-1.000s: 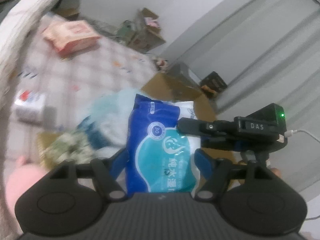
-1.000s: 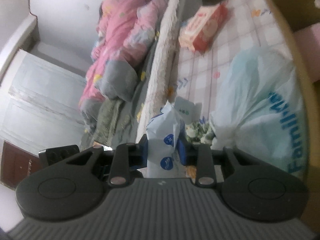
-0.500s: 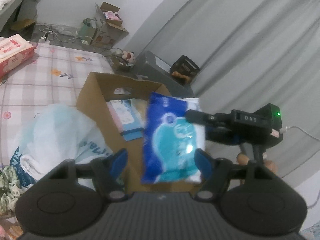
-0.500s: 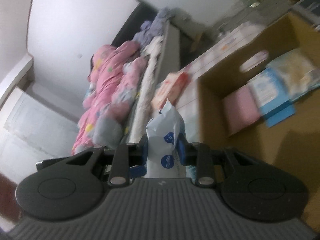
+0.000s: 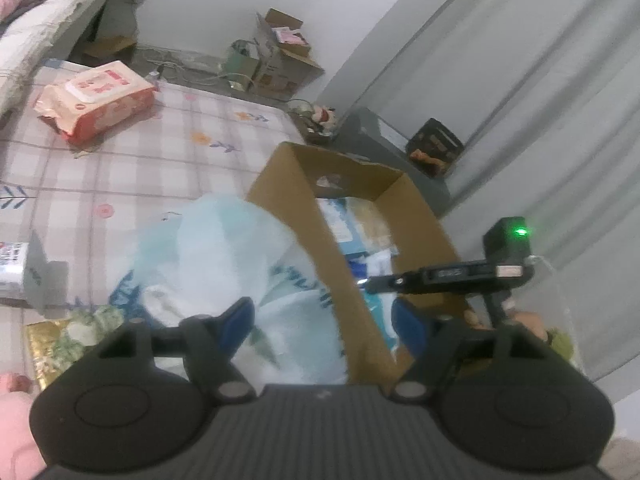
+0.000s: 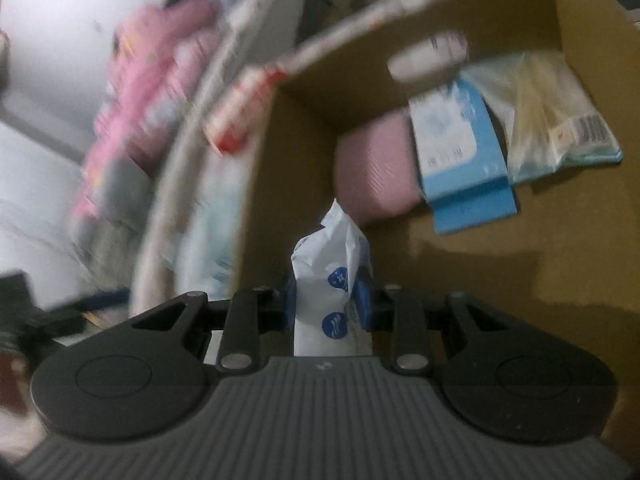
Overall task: Organize soft objects
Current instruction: 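Lower the pack into the box and open the right gripper, then reach the right gripper to the pink plush pig and close on it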
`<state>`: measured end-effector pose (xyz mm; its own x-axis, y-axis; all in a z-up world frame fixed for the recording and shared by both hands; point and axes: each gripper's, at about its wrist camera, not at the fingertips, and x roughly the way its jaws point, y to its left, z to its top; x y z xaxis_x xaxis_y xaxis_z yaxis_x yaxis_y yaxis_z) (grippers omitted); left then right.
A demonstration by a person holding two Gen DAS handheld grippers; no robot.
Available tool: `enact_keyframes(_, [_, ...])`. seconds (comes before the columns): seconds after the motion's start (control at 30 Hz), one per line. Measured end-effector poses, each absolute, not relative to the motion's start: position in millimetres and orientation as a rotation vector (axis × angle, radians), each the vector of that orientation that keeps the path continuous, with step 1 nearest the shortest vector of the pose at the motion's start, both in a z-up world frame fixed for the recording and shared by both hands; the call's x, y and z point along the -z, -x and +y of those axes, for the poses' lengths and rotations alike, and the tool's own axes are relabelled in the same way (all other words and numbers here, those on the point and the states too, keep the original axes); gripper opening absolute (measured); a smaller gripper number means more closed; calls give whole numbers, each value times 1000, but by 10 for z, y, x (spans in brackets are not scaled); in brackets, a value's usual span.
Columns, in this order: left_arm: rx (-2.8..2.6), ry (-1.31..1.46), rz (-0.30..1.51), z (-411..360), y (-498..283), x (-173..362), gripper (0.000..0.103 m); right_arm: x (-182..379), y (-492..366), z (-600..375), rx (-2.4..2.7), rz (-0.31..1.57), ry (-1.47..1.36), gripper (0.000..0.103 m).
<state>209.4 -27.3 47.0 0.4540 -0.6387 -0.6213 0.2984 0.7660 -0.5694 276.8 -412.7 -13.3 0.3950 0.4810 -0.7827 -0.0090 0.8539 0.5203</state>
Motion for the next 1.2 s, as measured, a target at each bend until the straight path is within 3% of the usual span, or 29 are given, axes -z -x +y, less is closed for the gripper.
enact_keyframes(0.3, [563,378,897,-67,-1912,-455,80,450,-2910,-4330,-271,1153,-602,29])
enact_keyframes(0.47, [529,399,899,83,-1848,-421,81,600,-2983,-4454,-148,1185,-683,43])
enact_keyframes(1.03, [342,314,788,602,-1451,-510,88,553,-2805,-4190,-97,1172,-651,44])
enact_keyframes(1.2, [274,307,746,836,-1301,-531,90,455,-2738,-4161,-75,1163,-615,50])
